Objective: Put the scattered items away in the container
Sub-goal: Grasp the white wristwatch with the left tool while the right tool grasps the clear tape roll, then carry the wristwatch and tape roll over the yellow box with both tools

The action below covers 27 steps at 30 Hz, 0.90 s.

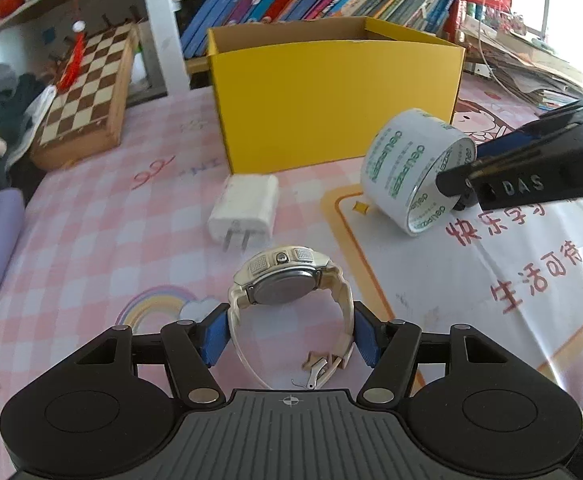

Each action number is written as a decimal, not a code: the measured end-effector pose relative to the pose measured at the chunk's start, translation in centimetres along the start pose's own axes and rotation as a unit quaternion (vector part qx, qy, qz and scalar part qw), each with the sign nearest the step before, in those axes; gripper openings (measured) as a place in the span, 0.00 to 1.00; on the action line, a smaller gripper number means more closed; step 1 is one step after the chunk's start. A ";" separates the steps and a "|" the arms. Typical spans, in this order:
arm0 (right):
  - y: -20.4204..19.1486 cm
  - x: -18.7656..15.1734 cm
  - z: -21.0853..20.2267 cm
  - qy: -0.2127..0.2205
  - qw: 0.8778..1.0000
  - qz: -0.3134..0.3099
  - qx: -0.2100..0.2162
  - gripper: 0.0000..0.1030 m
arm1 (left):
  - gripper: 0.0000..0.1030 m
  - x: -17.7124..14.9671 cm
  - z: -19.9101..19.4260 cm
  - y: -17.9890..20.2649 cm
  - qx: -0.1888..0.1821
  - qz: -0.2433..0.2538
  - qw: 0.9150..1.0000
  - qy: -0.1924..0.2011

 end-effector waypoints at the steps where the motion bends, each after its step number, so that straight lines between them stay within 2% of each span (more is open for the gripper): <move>1: -0.1 0.1 0.1 0.001 1.000 0.000 0.001 0.40 | 0.61 -0.2 -0.2 -0.1 0.001 -0.002 1.000 -0.001; 6: -0.3 0.5 0.4 0.012 1.000 -0.011 -0.002 0.26 | 0.61 -0.9 -0.8 -0.7 0.009 -0.003 1.000 -0.002; 10: 0.0 0.7 0.2 0.018 1.000 0.004 0.004 0.11 | 0.61 -1.2 -1.1 -1.1 0.014 -0.006 1.000 -0.003; 20: -0.5 -0.2 -1.4 0.009 0.999 0.017 0.032 0.09 | 0.61 -1.6 -2.1 -2.0 0.014 -0.013 1.000 0.003; 27: -0.8 -0.9 -2.6 -0.004 0.999 0.021 0.045 0.09 | 0.61 -1.3 -3.3 -1.7 0.006 0.002 1.000 0.020</move>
Point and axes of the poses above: each gripper's, at about its wrist camera, not at the fingertips, and z roughly the way its jaws point, y to its right, x to its top, the point moved 3 cm from there along z, roughly the way its jaws point, and after that the axes turned 3 degrees about -z, right-handed, at the moved point
